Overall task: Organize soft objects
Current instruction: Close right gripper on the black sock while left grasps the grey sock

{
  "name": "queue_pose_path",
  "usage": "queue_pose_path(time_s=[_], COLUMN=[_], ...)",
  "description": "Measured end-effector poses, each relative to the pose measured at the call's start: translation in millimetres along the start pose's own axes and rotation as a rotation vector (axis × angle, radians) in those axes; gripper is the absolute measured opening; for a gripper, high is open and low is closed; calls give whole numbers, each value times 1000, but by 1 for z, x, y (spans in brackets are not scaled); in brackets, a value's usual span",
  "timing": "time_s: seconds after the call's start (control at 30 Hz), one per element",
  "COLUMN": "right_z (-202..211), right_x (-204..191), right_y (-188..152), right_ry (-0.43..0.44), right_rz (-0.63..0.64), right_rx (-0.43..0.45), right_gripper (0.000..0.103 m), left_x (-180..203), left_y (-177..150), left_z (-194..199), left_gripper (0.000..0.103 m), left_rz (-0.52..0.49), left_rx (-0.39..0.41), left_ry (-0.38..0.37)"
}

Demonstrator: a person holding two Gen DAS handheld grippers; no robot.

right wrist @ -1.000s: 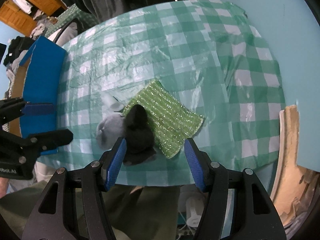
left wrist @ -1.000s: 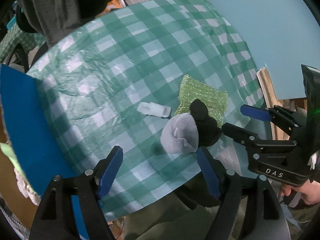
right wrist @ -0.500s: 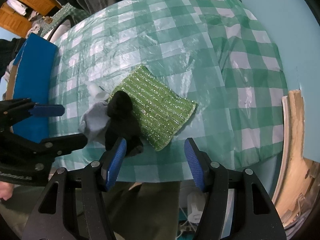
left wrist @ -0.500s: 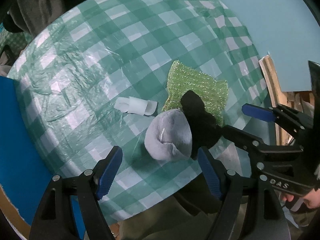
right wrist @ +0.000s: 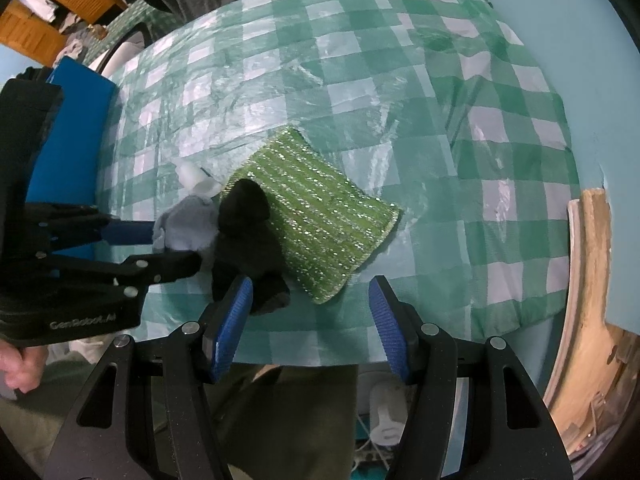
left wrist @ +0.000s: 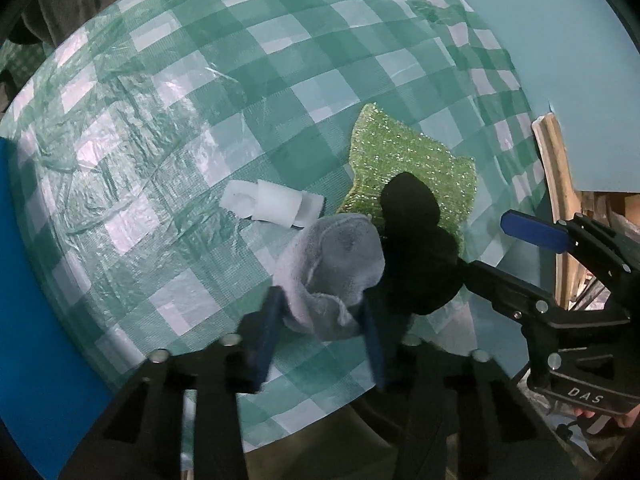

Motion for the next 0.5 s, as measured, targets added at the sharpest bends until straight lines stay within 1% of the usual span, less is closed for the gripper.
queue_pose_path(time_s=[0.03,0.1,0.17,0.4,0.5], right_z=[0,-2,-4,-13,-20], right_x=[-2,-8,-13,-33,-37], right_y=[0,1,0,2,3], right_ry=[2,6,8,22,14], right_rz=[4,12,19,51,60], right_rx=[0,-2,-6,-19,-35], right_gripper=[61,61,61,61,61], left_x=[0,-5,-10,-29,-35], left_y=[1,0,0,1,-2], left_z=[0,4,5,18,21], left_gripper=[29,27,26,25,25], left_rz=[1,-6,-11,-9,-7], left_rx=[2,10,16,27,31], left_ry=[0,9,22,25,30])
Point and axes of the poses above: each gripper's, at about its wrist camera, not at the fingertips, and z roughly against the way its jaws point, x to its right, y to its top, the point moved 10 cm from there along -z, roughly the way its jaws point, and after that the axes turned 9 degrees about x, right-handed, at the moved point
